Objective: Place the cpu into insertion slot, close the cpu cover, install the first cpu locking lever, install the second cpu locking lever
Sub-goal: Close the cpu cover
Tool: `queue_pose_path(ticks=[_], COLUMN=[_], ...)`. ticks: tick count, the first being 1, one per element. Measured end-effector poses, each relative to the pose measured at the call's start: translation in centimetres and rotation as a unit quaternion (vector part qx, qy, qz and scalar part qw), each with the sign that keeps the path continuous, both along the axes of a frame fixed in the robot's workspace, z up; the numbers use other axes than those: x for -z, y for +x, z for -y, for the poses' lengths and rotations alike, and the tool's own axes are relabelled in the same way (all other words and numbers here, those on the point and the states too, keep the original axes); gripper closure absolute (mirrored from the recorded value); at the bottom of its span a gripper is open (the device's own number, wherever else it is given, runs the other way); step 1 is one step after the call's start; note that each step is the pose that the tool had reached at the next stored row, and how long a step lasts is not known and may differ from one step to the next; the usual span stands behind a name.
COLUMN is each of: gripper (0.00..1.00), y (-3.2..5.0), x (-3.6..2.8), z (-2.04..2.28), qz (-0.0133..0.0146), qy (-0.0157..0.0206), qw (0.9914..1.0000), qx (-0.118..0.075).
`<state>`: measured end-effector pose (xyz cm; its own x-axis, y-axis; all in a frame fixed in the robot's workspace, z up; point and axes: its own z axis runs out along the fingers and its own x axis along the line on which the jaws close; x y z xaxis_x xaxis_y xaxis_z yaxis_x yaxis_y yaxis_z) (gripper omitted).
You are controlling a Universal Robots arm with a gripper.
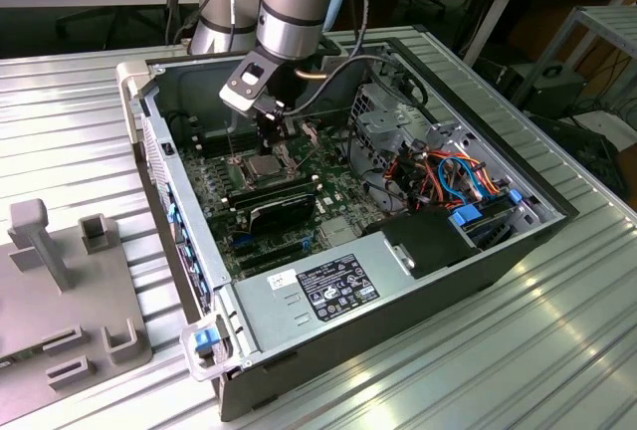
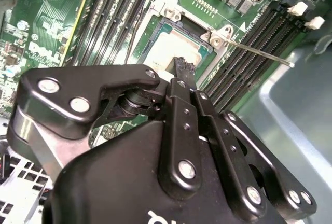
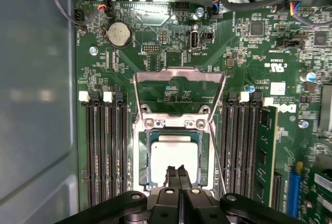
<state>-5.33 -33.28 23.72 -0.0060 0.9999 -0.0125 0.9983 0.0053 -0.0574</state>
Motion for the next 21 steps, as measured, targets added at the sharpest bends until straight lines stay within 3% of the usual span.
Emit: queue_pose_path(ticks=[5, 8, 10, 11, 15, 19, 21], gripper=[0.89, 0.89, 0.89, 0.89, 0.89, 0.89, 0.89], y=[0.00, 0.00, 0.06, 0.14, 0.88, 2.66, 3.05], x=[-1.41, -2.20, -2.26, -2.27, -2.28, -2.18, -2.27], z=[0.00, 0.00, 0.00, -0.01, 0.00, -0.02, -0.02], qz=[0.0000, 0.0021, 0.0069, 0.0076, 0.0080, 0.0080, 0.0079], qy=[0.0000, 0.0000, 0.0002, 0.0001, 0.0000, 0.0001, -0.0001], qw=[1.00000, 1.00000, 0.99998, 0.99997, 0.99997, 0.99997, 0.99997], qx=[0.000, 0.000, 0.000, 0.000, 0.000, 0.000, 0.000])
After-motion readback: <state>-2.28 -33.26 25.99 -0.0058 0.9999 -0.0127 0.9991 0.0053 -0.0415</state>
